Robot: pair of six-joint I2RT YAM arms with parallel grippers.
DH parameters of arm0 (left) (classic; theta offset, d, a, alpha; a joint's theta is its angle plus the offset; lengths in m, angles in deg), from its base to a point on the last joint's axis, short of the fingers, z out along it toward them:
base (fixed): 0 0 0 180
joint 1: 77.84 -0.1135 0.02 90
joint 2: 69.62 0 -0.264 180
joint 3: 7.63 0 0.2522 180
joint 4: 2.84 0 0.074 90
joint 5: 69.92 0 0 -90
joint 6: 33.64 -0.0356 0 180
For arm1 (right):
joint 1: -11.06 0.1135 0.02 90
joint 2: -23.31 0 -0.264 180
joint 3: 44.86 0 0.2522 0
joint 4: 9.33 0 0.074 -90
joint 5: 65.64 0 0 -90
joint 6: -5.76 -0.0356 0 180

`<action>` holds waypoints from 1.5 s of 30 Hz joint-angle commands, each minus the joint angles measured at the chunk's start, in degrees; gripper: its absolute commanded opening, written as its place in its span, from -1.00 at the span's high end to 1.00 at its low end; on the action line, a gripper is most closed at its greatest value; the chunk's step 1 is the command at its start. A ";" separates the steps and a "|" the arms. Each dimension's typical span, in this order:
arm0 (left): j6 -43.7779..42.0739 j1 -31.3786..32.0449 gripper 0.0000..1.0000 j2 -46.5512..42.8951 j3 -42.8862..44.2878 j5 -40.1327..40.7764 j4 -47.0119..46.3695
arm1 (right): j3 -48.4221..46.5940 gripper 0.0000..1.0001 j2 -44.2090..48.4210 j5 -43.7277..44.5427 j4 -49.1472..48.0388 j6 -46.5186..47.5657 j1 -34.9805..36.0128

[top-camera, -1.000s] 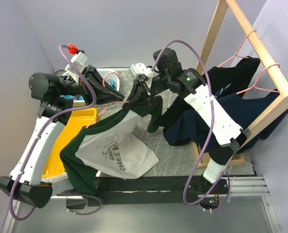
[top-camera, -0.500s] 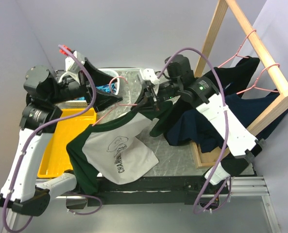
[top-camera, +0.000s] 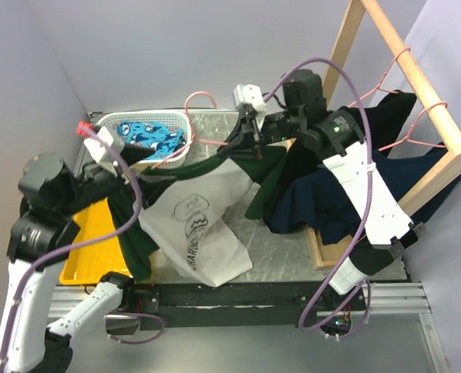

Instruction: Place the t-shirt on the hanger

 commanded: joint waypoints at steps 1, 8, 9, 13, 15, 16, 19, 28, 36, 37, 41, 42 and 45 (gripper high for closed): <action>-2.85 0.58 -0.80 -5.13 -3.81 6.99 1.22 | -7.19 1.00 -0.29 -2.31 2.42 1.56 -1.72; -4.68 4.09 -0.69 -10.94 -8.47 15.08 1.05 | -8.70 1.00 -0.64 -0.90 2.87 1.03 -3.12; -4.87 4.88 -0.68 -11.29 -8.74 16.39 1.05 | -8.78 1.00 -0.56 -0.90 2.78 1.03 -3.30; -5.57 8.58 -0.49 -10.95 -8.04 18.60 3.24 | -8.61 1.00 -0.29 -1.34 2.43 0.95 -3.39; -5.66 9.37 -0.39 -10.33 -7.87 18.95 3.60 | -8.52 1.00 0.06 -1.43 2.78 1.47 -3.39; -5.84 9.98 -0.32 -10.33 -7.86 18.96 3.77 | -8.43 1.00 0.15 -1.52 2.95 1.56 -3.39; -6.10 11.21 -0.25 -9.45 -7.08 17.20 5.26 | -7.82 1.00 0.76 -1.96 3.13 2.17 -3.47; -4.43 12.62 -0.07 -9.63 -6.46 9.21 8.60 | -4.39 1.00 3.84 -4.68 4.45 5.52 -3.47; -1.53 13.33 0.10 -10.59 -7.51 6.92 10.89 | -3.95 1.00 5.50 -6.61 5.24 6.92 -3.47; -1.36 13.42 0.15 -10.59 -7.77 6.48 10.80 | -3.86 1.00 5.68 -7.05 5.15 7.01 -3.47; -0.48 13.33 0.69 -10.42 -8.57 5.60 10.28 | -2.99 1.00 6.74 -7.50 4.36 6.84 -3.39; -0.39 13.42 0.85 -10.16 -8.83 5.60 10.02 | -2.64 1.00 6.91 -7.58 4.10 6.66 -3.39; -0.47 13.42 0.98 -10.24 -9.45 5.95 9.13 | -1.15 1.00 7.35 -7.23 2.43 5.17 -3.30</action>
